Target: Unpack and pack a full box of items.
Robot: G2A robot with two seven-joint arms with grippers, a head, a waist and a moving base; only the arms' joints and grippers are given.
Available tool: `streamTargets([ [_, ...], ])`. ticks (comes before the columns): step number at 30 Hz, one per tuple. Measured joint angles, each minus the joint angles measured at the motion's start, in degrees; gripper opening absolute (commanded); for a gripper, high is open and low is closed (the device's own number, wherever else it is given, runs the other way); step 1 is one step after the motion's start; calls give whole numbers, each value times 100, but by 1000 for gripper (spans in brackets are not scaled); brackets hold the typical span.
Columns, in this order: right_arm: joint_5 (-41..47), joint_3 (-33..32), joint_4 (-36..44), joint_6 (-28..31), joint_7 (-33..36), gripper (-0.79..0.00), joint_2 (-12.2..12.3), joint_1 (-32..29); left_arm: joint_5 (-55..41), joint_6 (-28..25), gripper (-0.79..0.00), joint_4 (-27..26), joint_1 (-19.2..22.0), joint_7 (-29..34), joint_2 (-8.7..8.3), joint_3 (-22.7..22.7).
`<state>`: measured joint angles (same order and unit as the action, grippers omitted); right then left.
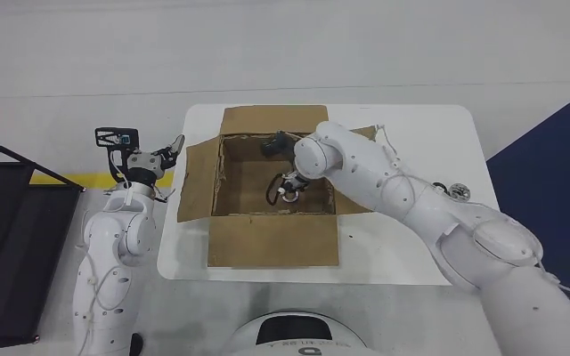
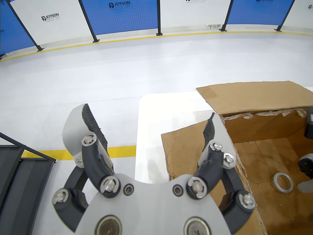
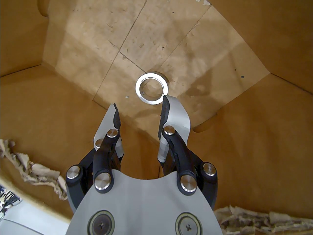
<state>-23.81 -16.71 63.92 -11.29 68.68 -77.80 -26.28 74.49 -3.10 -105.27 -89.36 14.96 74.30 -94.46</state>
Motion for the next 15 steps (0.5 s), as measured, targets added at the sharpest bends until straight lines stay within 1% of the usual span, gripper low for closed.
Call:
streamTargets([
  [5,-435,247,-440,-52,-188,-517,-252,-31,0,0,0,0,0,0,0,0],
  [8,-536,289,-700,-47,-298,-526,-392,-37,0,0,0,0,0,0,0,0],
  [9,-575,303,-768,-60,-317,-563,-431,-37,0,0,0,0,0,0,0,0],
  [10,-619,317,-828,-71,-332,-573,-469,-37,0,0,0,0,0,0,0,0],
  [15,-753,367,-1126,4,-257,-585,-667,-32,0,0,0,0,0,0,0,0],
])
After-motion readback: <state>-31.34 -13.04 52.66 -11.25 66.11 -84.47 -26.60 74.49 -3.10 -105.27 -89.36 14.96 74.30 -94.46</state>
